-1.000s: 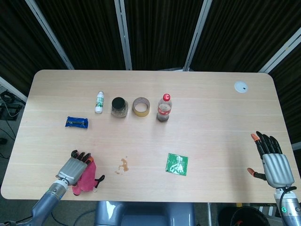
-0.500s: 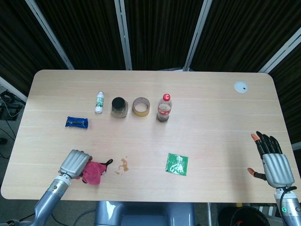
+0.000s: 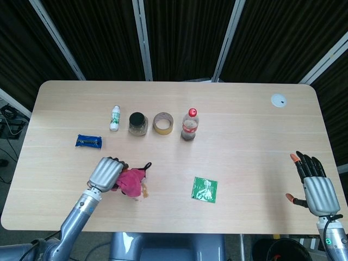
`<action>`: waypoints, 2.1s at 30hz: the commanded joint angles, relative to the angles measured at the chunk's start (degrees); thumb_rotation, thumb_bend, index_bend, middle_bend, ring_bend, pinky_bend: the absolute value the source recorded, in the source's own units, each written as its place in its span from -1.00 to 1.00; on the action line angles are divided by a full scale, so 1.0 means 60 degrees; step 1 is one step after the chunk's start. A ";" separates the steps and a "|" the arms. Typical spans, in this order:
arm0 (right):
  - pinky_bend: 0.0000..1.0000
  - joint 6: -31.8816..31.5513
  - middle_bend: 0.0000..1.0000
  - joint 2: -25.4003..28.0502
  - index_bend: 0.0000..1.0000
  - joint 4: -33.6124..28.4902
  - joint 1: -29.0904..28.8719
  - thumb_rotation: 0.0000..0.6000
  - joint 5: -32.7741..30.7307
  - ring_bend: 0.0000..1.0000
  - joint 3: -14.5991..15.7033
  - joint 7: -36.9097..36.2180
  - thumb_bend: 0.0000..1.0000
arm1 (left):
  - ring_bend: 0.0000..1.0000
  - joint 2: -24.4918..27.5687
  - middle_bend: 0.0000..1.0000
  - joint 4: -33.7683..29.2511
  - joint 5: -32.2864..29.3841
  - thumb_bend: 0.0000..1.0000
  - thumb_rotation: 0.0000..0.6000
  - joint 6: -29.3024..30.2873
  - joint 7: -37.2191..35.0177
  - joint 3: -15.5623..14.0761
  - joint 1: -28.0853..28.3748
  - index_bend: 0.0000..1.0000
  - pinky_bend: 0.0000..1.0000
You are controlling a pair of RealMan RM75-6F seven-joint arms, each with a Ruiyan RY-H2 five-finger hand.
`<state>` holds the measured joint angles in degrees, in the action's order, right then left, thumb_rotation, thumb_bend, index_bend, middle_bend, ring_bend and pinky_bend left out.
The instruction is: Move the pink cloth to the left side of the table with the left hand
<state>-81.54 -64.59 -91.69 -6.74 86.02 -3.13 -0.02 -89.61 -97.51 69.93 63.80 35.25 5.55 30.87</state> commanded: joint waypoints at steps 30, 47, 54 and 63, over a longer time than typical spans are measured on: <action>-1.00 0.0115 -1.00 0.0038 -0.98 0.0001 -0.0033 1.00 -0.0088 -1.00 -0.0009 -0.0287 -1.00 | 0.03 -0.2487 0.22 0.2247 -0.0821 -0.08 1.00 -0.0579 0.1490 -0.0529 0.0876 0.65 0.12; -1.00 0.0092 -1.00 0.0008 -0.98 -0.0030 -0.0035 1.00 -0.0052 -1.00 0.0009 -0.0130 -1.00 | 0.03 -0.0747 0.21 0.2952 -0.1050 -0.08 1.00 -0.0426 0.0389 -0.0567 0.0332 0.64 0.12; -1.00 0.0094 -1.00 0.0008 -0.98 -0.0035 -0.0031 1.00 -0.0082 -1.00 0.0001 -0.0130 -1.00 | 0.03 -0.0639 0.21 0.2446 -0.0704 -0.08 1.00 -0.0565 0.0011 -0.0708 0.0325 0.63 0.12; -1.00 0.0052 -1.00 0.0020 -0.98 -0.0016 -0.0008 1.00 -0.0095 -1.00 -0.0012 -0.0181 -1.00 | 0.03 -0.1277 0.21 0.1312 0.0085 -0.08 1.00 -0.0660 0.0138 -0.1158 0.0410 0.63 0.12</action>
<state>-81.22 -64.47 -91.79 -6.79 85.45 -3.20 -1.11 -96.47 -88.76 69.95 60.07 35.74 -0.90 33.22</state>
